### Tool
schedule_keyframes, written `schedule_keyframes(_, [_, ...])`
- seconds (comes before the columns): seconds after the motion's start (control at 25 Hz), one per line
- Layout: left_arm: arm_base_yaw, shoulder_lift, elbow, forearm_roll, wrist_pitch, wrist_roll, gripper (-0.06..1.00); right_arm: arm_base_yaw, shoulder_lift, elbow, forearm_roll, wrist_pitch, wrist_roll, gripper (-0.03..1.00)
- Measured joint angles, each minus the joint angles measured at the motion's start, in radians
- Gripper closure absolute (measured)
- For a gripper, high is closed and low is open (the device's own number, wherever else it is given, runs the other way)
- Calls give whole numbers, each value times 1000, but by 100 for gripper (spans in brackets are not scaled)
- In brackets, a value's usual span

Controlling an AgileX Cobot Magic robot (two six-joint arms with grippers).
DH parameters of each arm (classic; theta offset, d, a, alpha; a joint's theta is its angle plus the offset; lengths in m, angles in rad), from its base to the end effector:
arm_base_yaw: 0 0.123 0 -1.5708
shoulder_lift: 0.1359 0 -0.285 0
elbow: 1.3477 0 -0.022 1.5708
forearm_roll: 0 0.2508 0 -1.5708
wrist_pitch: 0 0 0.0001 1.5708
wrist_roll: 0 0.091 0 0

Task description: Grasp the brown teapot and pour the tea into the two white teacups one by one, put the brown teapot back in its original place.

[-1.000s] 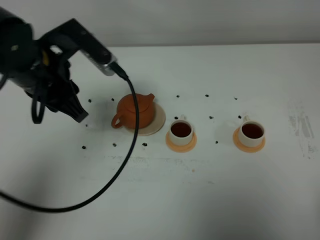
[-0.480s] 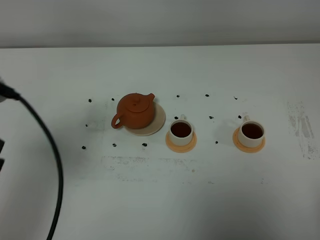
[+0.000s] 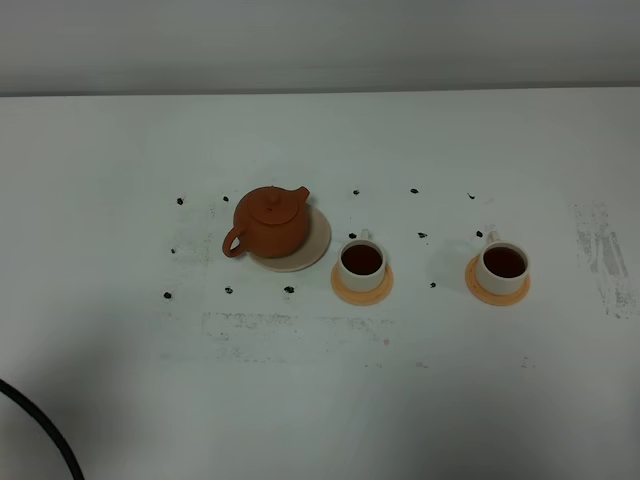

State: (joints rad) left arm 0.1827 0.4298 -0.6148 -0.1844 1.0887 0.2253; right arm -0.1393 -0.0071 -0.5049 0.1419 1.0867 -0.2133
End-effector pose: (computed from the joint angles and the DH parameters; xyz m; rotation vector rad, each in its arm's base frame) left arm 0.0587 -0.0042 0.2993 0.0258 2.3666 -0.0393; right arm -0.0064 0.0124 0.2772 -0.0856 2.0486 -0.0492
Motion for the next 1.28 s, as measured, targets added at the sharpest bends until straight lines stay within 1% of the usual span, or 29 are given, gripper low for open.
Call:
schedule_keyframes(0.2, [7, -124, 52, 24, -12, 0, 56, 0, 0, 0, 0, 0, 0, 48])
schedule_keyframes(0.36, [5, -204, 100, 9, -11, 0, 56, 0, 0, 0, 0, 0, 0, 48])
schedule_keyframes(0.48, [-27, -251, 101, 5, -13, 0, 56, 0, 0, 0, 0, 0, 0, 48])
schedule_keyframes(0.72, [-134, -298, 101, 20, -14, -2, 56, 0, 0, 0, 0, 0, 0, 48])
schedule_keyframes(0.84, [-174, -337, 102, 20, -14, -2, 56, 0, 0, 0, 0, 0, 0, 48])
schedule_keyframes(1.12, [-187, -429, 102, 20, -14, -1, 56, 0, 0, 0, 0, 0, 0, 48])
schedule_keyframes(1.28, [-187, -435, 102, 20, -14, -1, 56, 0, 0, 0, 0, 0, 0, 48])
